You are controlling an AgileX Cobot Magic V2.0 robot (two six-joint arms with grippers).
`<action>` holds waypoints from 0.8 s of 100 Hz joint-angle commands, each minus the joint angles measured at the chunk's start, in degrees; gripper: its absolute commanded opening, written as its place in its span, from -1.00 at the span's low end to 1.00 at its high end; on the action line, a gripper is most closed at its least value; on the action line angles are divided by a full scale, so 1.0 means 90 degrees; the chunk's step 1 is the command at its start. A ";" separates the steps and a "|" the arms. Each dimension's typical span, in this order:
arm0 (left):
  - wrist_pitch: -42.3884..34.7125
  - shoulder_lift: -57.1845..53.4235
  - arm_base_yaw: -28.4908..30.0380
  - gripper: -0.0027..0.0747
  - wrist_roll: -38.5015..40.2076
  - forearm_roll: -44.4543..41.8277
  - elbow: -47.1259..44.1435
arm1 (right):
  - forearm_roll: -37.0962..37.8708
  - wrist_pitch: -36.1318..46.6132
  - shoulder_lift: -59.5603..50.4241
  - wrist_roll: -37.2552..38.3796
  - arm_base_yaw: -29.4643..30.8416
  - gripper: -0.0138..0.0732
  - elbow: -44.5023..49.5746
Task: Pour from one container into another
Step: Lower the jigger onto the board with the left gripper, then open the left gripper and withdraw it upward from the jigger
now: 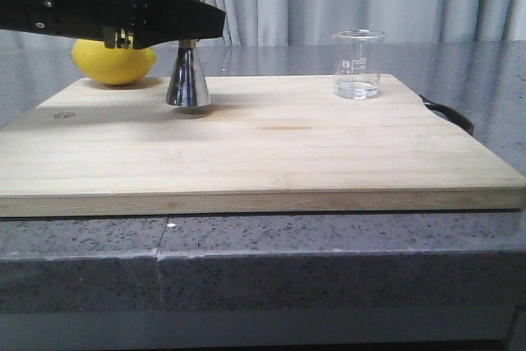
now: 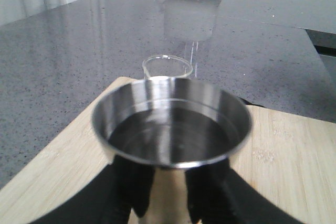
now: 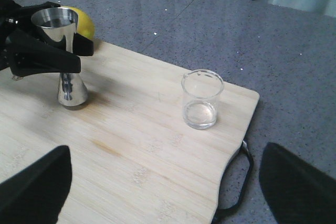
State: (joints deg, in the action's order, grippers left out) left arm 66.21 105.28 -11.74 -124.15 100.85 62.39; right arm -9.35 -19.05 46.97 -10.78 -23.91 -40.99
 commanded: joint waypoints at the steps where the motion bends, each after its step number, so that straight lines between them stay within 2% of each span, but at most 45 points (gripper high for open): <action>1: 0.0782 -0.0238 -0.0049 -0.36 -0.0013 0.0520 0.0194 | 0.0060 0.0424 -0.0081 -0.0069 0.0004 0.82 -0.0165; 59: 0.0782 -0.0210 -0.0049 -0.36 -0.0013 0.0246 0.0194 | 0.0060 0.0424 -0.0081 -0.0069 0.0004 0.82 -0.0165; 80: 0.0782 -0.0210 -0.0049 -0.24 -0.0013 0.0240 0.0194 | 0.0060 0.0424 -0.0081 -0.0069 0.0004 0.82 -0.0165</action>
State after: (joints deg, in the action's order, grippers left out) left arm 66.21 105.81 -11.74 -124.28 99.51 62.39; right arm -9.25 -19.14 46.97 -10.78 -23.91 -40.99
